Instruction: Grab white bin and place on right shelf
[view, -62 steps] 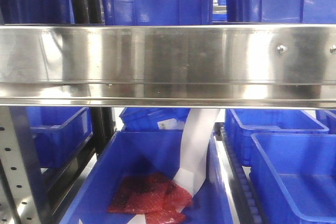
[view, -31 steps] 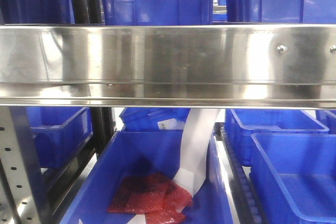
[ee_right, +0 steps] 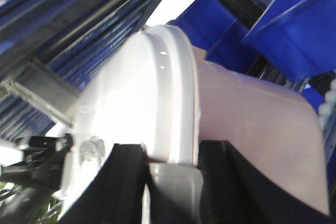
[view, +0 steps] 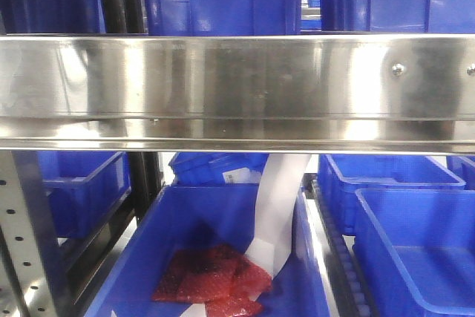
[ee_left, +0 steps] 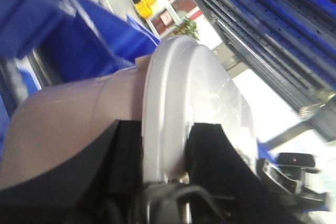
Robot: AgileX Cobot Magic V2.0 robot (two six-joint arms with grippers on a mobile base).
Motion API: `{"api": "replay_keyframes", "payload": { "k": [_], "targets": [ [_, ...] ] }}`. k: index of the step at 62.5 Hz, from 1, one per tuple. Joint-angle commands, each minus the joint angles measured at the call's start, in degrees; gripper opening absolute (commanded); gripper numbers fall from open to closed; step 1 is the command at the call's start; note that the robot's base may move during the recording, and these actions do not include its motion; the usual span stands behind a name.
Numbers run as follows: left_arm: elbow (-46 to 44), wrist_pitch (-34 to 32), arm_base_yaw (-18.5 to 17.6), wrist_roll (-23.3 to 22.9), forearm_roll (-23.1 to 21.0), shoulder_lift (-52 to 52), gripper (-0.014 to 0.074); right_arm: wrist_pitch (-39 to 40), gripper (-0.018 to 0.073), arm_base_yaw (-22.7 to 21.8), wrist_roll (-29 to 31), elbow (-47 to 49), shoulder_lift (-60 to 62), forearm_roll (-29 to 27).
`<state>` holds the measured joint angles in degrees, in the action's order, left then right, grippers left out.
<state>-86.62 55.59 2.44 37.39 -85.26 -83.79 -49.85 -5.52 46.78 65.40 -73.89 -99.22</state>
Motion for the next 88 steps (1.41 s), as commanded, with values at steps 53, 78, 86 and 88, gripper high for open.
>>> {"api": "replay_keyframes", "payload": {
  "k": [53, 78, 86, 88],
  "targets": [
    [-5.58, 6.04, -7.55, 2.28, 10.86, -9.83, 0.047, -5.23, 0.0637, 1.72, 10.11, 2.85, -8.5, -8.28],
    [-6.26, 3.73, -7.55, 2.28, 16.01, -9.83, 0.051, 4.39, 0.0634, 1.66, 16.27, 4.42, -8.39, 4.65],
    [-9.04, 4.06, -7.55, 2.28, 20.4, -9.83, 0.051, 6.85, 0.0634, 1.66, 16.27, 7.89, -8.25, 11.6],
    [-9.68, 4.2, -7.55, 2.28, 20.93, -9.83, 0.051, 7.18, 0.0634, 1.66, 16.27, 8.57, -8.25, 13.05]
  ]
}}
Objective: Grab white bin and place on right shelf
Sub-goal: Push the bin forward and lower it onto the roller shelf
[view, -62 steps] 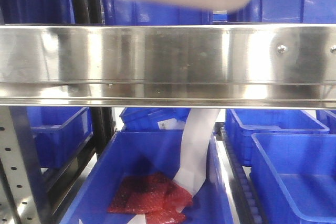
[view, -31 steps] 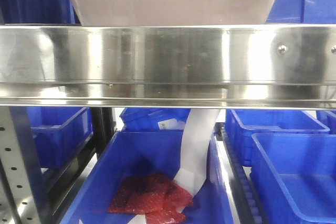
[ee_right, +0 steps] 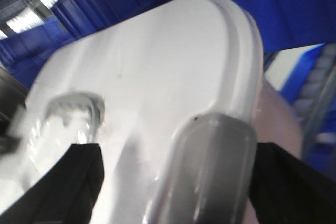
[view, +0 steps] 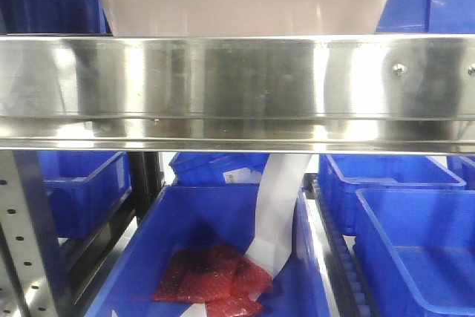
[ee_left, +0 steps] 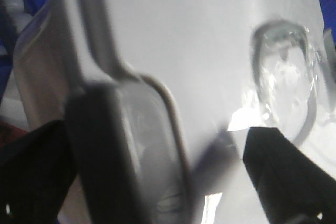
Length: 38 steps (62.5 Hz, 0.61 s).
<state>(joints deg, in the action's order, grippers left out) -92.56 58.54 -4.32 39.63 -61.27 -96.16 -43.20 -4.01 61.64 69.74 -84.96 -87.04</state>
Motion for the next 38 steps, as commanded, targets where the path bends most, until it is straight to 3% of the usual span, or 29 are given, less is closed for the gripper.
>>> {"api": "replay_keyframes", "payload": {
  "k": [1, 21, 29, 38],
  "targets": [
    [-4.47, 1.39, -0.79, 0.04, -2.62, 2.65, 0.051, 0.79, 0.0634, 0.15, 1.4, 4.91, 2.87, 1.98],
    [-13.54, 3.57, -0.79, -0.87, 10.58, 4.4, 0.0503, 4.54, 0.0634, 0.15, 1.35, 10.45, 3.82, 12.9],
    [-15.04, 3.94, -0.79, -3.18, 17.08, 5.37, 0.0503, 7.38, 0.0634, 0.15, 1.35, 10.5, 5.4, 16.96],
    [-15.52, 4.77, -0.79, -4.14, 19.78, 6.39, 0.0502, 7.57, 0.0634, 0.15, 1.35, 10.5, 7.04, 18.95]
  ]
}}
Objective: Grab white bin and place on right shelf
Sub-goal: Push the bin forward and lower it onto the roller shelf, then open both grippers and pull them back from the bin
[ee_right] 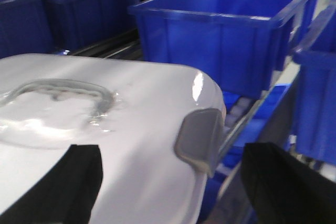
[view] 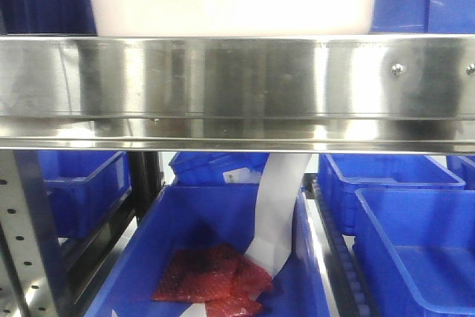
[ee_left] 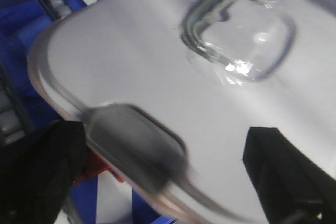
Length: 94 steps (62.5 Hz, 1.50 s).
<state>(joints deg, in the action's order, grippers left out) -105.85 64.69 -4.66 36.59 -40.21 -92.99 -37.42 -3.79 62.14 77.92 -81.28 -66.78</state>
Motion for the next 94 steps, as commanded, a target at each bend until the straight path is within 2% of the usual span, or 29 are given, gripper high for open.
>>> {"api": "replay_keyframes", "payload": {
  "k": [1, 8, 15, 23, 29, 32, 35, 39, 43, 48, 55, 59, 63, 82, 94],
  "targets": [
    [-2.23, -1.05, -0.44, -1.09, -1.29, 3.37, 0.0502, 1.64, 0.0634, -0.06, 0.85, 2.32, 3.59, -1.32],
    [-2.23, 1.22, -0.44, -1.09, -1.29, 4.32, 0.0477, -0.03, 0.062, -0.06, 0.85, 2.26, 5.25, -1.32],
    [-2.23, 4.32, -0.44, -1.48, -1.53, 5.64, 0.0353, -2.15, 0.0516, -0.06, 0.85, 2.26, 7.5, -1.32],
    [-2.23, 7.52, -0.44, -1.88, -1.77, 7.42, 0.0143, -4.48, 0.026, -0.06, 0.65, 2.26, 10.13, -1.32],
    [-2.23, 8.67, -0.44, -2.11, -1.77, 9.01, -0.0057, -6.03, 0.0054, -0.06, -0.25, 2.26, 12.28, -1.32],
    [-2.23, 8.95, -0.44, -2.22, -1.77, 9.97, -0.014, -6.23, 0.0062, -0.06, -1.89, 2.21, 13.22, -1.2],
    [-2.23, 9.09, -0.44, -3.21, -1.41, 10.91, -0.0111, -6.47, 0.0068, -0.06, -3.8, 2.14, 14.2, -0.59],
    [-2.23, 9.23, -0.44, -6.09, 1.04, 12.26, -0.0119, -6.95, 0.0068, -0.06, -6.56, 2.08, 15.62, 2.31],
    [-2.13, 9.36, -0.44, -8.57, 5.98, 13.65, -0.0119, -7.24, 0.0068, -0.06, -11.33, 2.03, 17.27, 7.95],
    [-0.56, 7.65, -0.44, -12.41, 12.13, 15.97, -0.0119, -6.47, 0.0068, -0.06, -18.69, 1.08, 19.32, 17.62],
    [5.73, 1.43, -0.44, -16.2, 19.66, 20.15, -0.0119, -3.53, 0.0068, -0.06, -29.12, -3.41, 23.31, 30.73],
    [11.06, -3.21, -0.44, -17.05, 21.68, 23.2, -0.0119, -1.42, 0.0068, -0.06, -33.46, -7.04, 25.94, 35.89],
    [17.45, -8.63, -0.44, -17.05, 21.89, 26.8, -0.0119, 1.5, 0.0068, -0.06, -36.03, -11.41, 28.94, 38.73],
    [52.19, -38.89, -0.44, -17.05, 21.89, 47.74, -0.0118, 15.15, 0.0068, -0.06, -36.48, -34.06, 46.06, 39.53],
    [68.65, -52.53, -0.44, -16.83, 22.06, 62.41, -0.0121, 18.49, 0.0068, -0.06, -36.48, -44.3, 57.54, 39.53]
  ]
}}
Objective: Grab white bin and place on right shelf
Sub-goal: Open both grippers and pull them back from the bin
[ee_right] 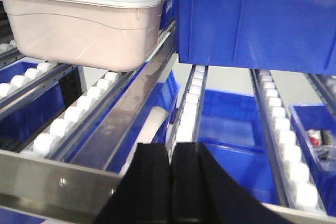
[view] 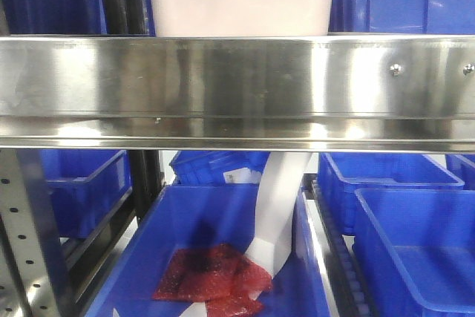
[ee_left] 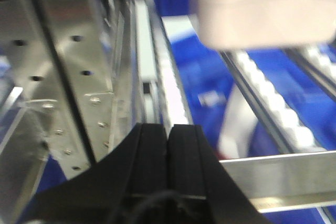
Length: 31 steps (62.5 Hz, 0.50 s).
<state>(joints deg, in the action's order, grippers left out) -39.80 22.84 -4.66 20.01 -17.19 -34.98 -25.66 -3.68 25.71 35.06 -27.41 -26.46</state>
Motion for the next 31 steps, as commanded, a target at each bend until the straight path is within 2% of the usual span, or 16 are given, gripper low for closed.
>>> {"api": "replay_keyframes", "payload": {
  "k": [1, 7, 14, 31],
  "targets": [
    [3.8, -11.41, -0.44, -0.25, -0.96, 5.85, -0.0123, 7.13, 0.0068, -0.18, -0.05, -2.36, 4.92, -0.78],
    [8.19, -15.69, -0.44, -0.25, -0.96, 11.53, -0.0126, 10.71, 0.0068, -0.18, -0.05, -6.0, 10.44, -0.9],
    [10.73, -16.97, -0.44, -0.18, -0.59, 15.83, -0.0126, 13.9, 0.0068, -0.18, -0.05, -8.81, 14.73, -0.96],
    [11.14, -18.07, -0.44, -0.18, -0.54, 16.79, -0.0126, 15.2, 0.0068, -0.18, -0.05, -9.33, 15.65, -0.96]
  ]
}}
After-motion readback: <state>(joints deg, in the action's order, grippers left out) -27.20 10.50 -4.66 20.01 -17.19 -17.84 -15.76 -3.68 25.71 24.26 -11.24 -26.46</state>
